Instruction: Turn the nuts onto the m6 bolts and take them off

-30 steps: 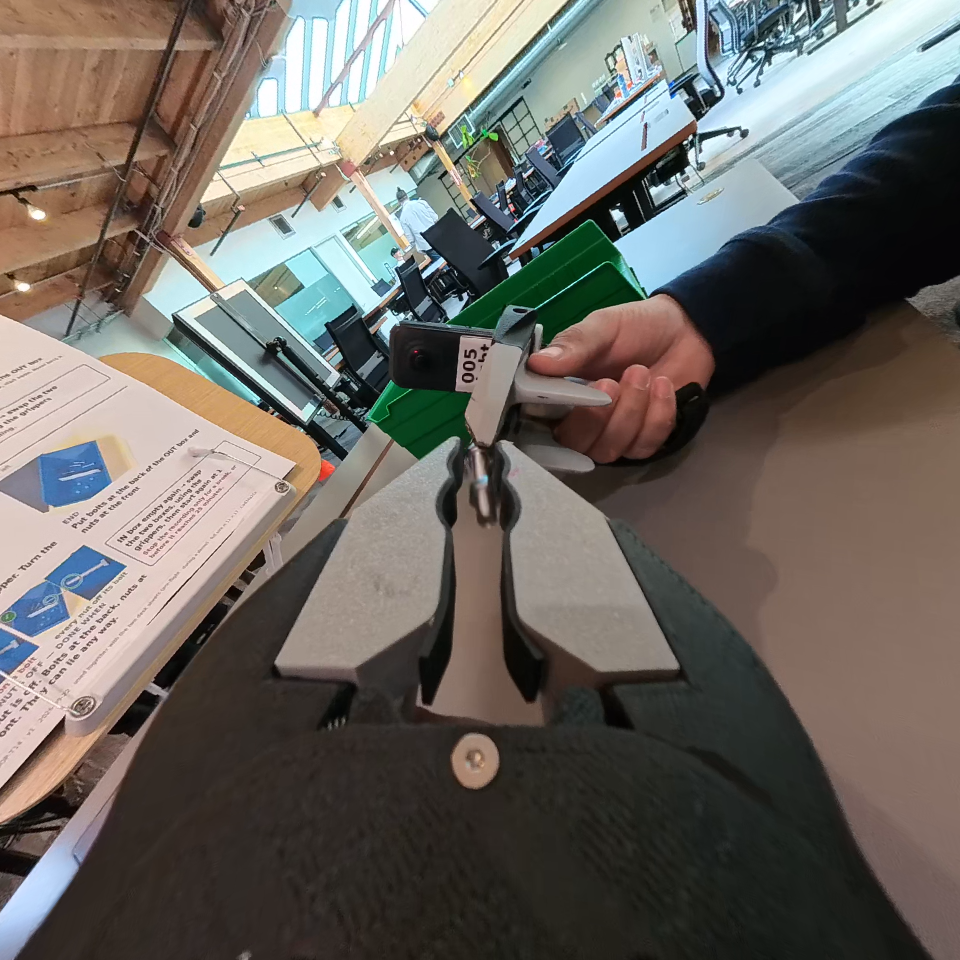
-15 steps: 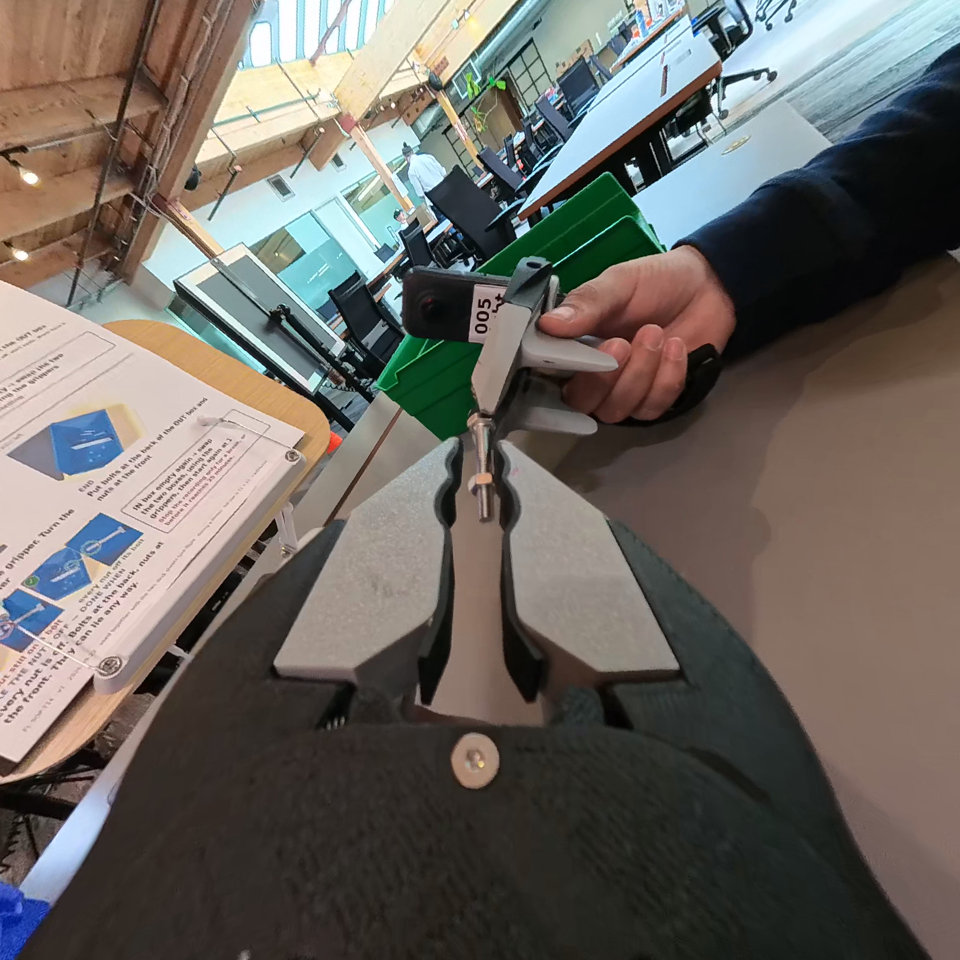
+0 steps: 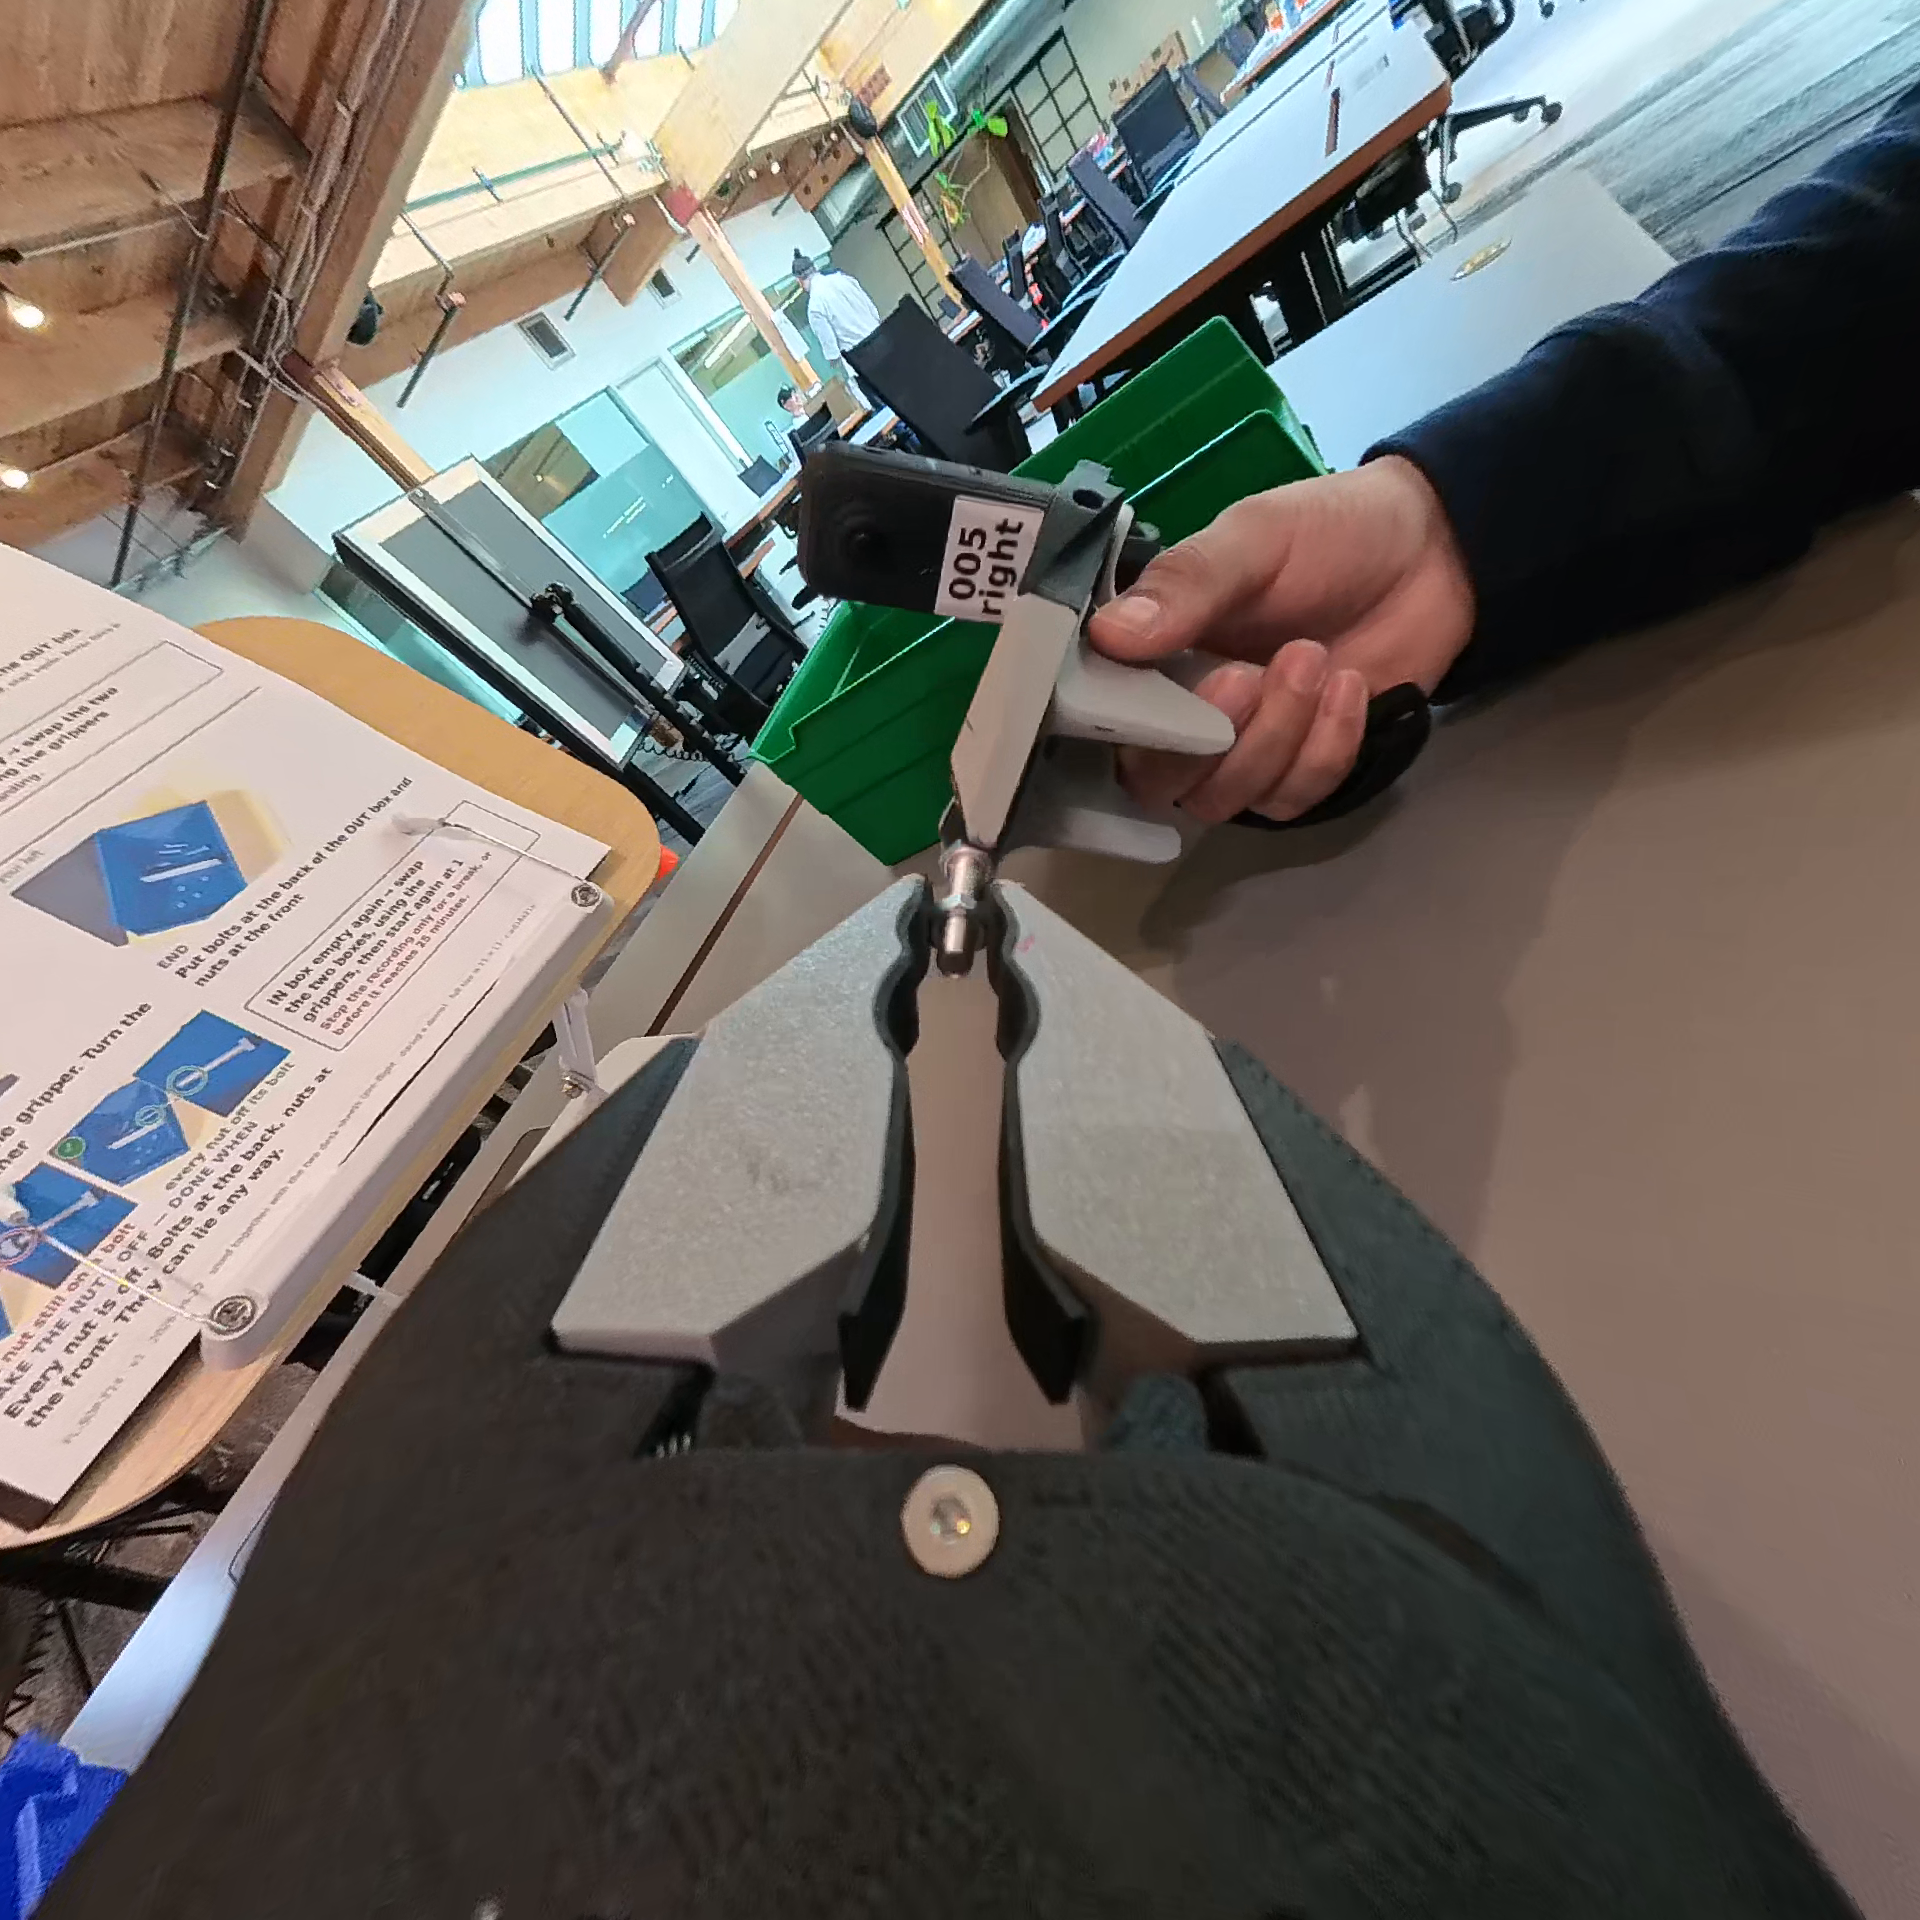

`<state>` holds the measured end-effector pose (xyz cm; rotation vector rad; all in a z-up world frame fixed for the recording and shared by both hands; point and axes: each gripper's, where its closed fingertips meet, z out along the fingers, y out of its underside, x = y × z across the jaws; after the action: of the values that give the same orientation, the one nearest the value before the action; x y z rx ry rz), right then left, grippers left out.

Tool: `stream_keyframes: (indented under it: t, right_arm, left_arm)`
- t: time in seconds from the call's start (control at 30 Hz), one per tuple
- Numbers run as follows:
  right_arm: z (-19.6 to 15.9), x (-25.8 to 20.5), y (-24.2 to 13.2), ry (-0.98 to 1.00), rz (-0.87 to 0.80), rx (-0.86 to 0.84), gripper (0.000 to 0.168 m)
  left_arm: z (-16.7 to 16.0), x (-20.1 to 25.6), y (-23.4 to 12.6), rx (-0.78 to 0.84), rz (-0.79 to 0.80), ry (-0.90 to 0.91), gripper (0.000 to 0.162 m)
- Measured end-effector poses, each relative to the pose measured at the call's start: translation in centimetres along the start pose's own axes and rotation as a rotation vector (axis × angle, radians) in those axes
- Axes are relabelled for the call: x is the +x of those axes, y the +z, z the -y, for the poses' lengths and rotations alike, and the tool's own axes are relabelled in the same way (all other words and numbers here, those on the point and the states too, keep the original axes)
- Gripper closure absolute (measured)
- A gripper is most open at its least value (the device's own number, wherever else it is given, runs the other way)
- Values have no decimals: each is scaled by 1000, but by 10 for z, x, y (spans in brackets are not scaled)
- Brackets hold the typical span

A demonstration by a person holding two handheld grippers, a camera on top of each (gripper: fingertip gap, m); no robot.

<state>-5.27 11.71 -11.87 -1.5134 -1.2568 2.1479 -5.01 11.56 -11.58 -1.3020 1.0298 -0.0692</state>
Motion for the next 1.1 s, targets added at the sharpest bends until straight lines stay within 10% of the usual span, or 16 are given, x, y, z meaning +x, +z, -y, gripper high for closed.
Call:
stream_keyframes:
  t: [1.1]
  right_arm:
    - [-24,-13,19,-128,47,-117,168]
  left_arm:
    - [25,3,-4,180,-134,-323,153]
